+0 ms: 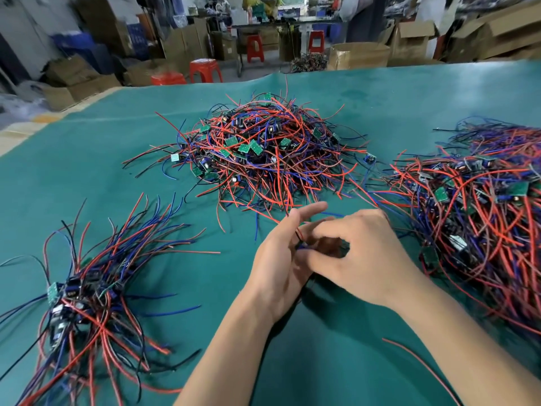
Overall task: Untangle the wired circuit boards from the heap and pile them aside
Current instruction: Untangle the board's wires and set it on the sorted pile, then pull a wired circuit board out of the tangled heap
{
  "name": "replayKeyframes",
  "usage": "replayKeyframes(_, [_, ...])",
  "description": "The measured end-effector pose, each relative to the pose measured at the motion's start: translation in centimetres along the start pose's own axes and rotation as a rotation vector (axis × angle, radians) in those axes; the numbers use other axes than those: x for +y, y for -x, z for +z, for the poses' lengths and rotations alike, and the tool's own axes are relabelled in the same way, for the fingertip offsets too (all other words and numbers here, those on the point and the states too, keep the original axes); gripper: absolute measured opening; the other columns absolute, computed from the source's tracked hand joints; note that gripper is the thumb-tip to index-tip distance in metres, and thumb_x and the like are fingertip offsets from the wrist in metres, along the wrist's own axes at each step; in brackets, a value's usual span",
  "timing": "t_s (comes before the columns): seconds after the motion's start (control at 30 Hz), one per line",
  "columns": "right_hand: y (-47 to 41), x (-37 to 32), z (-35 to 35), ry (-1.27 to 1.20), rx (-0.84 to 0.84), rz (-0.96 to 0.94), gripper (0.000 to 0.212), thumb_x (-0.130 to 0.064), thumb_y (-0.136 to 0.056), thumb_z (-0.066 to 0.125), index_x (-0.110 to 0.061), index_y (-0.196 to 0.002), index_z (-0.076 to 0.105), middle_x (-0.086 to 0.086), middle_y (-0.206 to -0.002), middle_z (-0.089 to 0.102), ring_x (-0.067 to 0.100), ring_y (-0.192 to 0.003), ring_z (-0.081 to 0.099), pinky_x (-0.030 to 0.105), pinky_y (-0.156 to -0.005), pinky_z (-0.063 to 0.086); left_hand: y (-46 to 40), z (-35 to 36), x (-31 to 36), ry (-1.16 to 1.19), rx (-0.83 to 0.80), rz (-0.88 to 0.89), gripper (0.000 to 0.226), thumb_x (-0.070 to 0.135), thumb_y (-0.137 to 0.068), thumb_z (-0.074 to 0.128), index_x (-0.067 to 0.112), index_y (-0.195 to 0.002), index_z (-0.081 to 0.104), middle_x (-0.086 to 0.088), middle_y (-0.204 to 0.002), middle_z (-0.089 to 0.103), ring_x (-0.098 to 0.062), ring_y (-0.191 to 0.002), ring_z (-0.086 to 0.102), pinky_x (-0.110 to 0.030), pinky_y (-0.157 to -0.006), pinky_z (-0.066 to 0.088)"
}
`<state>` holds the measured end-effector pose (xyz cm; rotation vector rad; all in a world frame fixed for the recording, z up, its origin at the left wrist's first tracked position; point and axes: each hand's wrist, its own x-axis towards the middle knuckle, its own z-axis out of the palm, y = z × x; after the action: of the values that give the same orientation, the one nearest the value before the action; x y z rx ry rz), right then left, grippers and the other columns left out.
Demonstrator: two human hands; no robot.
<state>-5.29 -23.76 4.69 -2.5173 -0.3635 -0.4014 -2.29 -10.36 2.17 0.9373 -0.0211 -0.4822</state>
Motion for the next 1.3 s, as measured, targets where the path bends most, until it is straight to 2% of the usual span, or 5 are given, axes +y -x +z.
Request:
replayKeyframes(0.27, [-0.3,1.0,-0.6,-0.461,0.079,0.251,0.007,-0.024,-0.079,0.084,-0.029,-0.077,0.079,-0.006,-0.069,0.076,0.008,-0.061,0.069,0.032,-0.072,0.056,0.0,-0.3,-0.4,-0.064,-0.057,0.008,0.032,0.023,-0.097,0.052,0.0,-0.118,0.06,-0.025,-0.118,0.064,-0.031,-0.109,0.065,-0.04,-0.094,0.056])
replayKeyframes(0.67, [-0.9,2.8,-1.5,-0.542,0.131,0.247,0.018,-0.037,-0.078,0.071,-0.023,-0.072,0.08,0.006,-0.065,0.07,0.024,-0.065,0.061,0.042,-0.071,0.049,0.2,-0.6,-0.3,-0.153,-0.125,0.045,0.023,0.026,-0.081,0.067,0.007,-0.095,0.069,-0.015,-0.088,0.073,-0.011,-0.064,0.068,-0.015,-0.047,0.043])
replayKeyframes(0.83, [-0.5,3.0,-1.2,-0.756,-0.065,0.251,0.016,-0.03,-0.087,0.078,-0.021,-0.074,0.082,0.001,-0.064,0.071,0.009,-0.06,0.062,0.018,-0.064,0.049,0.6,-0.3,-0.2,-0.22,-0.165,0.048,0.024,0.027,-0.079,0.07,0.007,-0.086,0.059,-0.016,-0.087,0.073,-0.009,-0.055,0.059,-0.013,-0.04,0.033])
replayKeyframes(1.03, [-0.8,2.9,-0.5,-0.698,0.155,0.258,0.015,-0.028,-0.078,0.084,-0.016,-0.071,0.079,0.019,-0.068,0.067,0.016,-0.061,0.054,0.036,-0.063,0.042,0.7,-0.1,0.1,-0.212,-0.151,-0.005,0.023,0.024,-0.08,0.069,0.008,-0.091,0.058,-0.018,-0.087,0.074,-0.007,-0.048,0.054,-0.013,-0.037,0.03])
replayKeyframes(1.3, [-1.2,6.1,-2.3,-0.334,0.673,0.384,0.01,-0.052,-0.072,0.074,-0.042,-0.075,0.073,-0.018,-0.064,0.068,0.0,-0.056,0.057,0.039,-0.068,0.053,0.8,-0.2,-0.3,-0.289,-0.251,-0.027,0.02,0.022,-0.082,0.073,0.013,-0.084,0.055,-0.021,-0.089,0.073,-0.009,-0.044,0.056,-0.013,-0.034,0.03])
